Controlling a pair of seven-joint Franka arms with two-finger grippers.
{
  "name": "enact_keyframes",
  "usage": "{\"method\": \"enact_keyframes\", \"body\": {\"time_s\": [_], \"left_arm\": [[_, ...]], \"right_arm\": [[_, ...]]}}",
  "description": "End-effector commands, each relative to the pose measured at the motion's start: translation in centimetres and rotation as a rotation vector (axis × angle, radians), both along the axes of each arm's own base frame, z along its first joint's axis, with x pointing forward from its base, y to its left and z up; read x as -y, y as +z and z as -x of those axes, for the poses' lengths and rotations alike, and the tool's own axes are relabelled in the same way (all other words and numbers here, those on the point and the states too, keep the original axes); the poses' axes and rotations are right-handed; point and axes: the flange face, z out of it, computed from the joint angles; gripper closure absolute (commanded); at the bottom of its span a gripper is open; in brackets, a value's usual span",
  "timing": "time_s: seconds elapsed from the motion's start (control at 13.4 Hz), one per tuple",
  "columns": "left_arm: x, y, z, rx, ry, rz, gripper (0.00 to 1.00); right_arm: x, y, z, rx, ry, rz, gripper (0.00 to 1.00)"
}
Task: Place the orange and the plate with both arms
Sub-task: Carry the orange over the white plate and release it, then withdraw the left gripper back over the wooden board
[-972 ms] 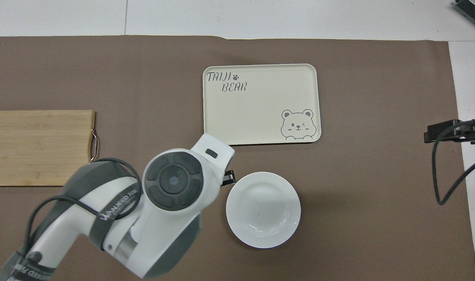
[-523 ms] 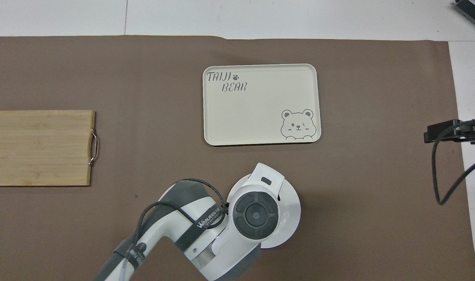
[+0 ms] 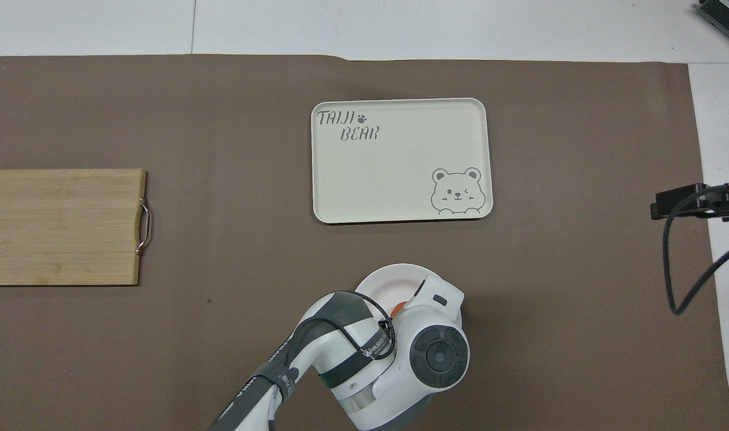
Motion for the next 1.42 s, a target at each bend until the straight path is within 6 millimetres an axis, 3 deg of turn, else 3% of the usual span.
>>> {"method": "enact_keyframes", "body": {"time_s": [0.0,0.22,0.37,0.6,0.75,0.97,1.35], "left_arm": [[-4.0,5.6,-2.8,0.020,-0.033,-0.018,0.00],[-8.2,9.0,-7.6,0.031,-0.008,-0.015,0.00],[-10.7,12.8,-10.3,0.044,0.000,-0.002,0.00],[-18.4,19.0,-14.0,0.033,-0.082,0.064,0.00],[-23.4,20.9,-16.5,0.015,-0.148,0.047,0.00],[-30.9,21.6,-19.5,-0.019,-0.229,0.023,0.00],[-41.8,22.7,-21.6,-0.014,-0.313,0.013,0.00]], "right_arm": [[0.1,0.1,0.2,-0.008,-0.004,-0.007,0.00],[0.2,0.1,0.2,-0.007,-0.005,-0.008,0.00],[0.1,0.1,0.2,-0.007,-0.004,-0.009,0.00],[0.1,0.1,0.2,-0.007,-0.004,-0.009,0.00],[0.1,0.1,0.2,-0.007,-0.004,-0.007,0.00],[0.1,0.2,0.4,-0.018,-0.001,-0.008,0.00],[-0.6,-0.5,1.1,-0.033,0.002,-0.058,0.00]]}}
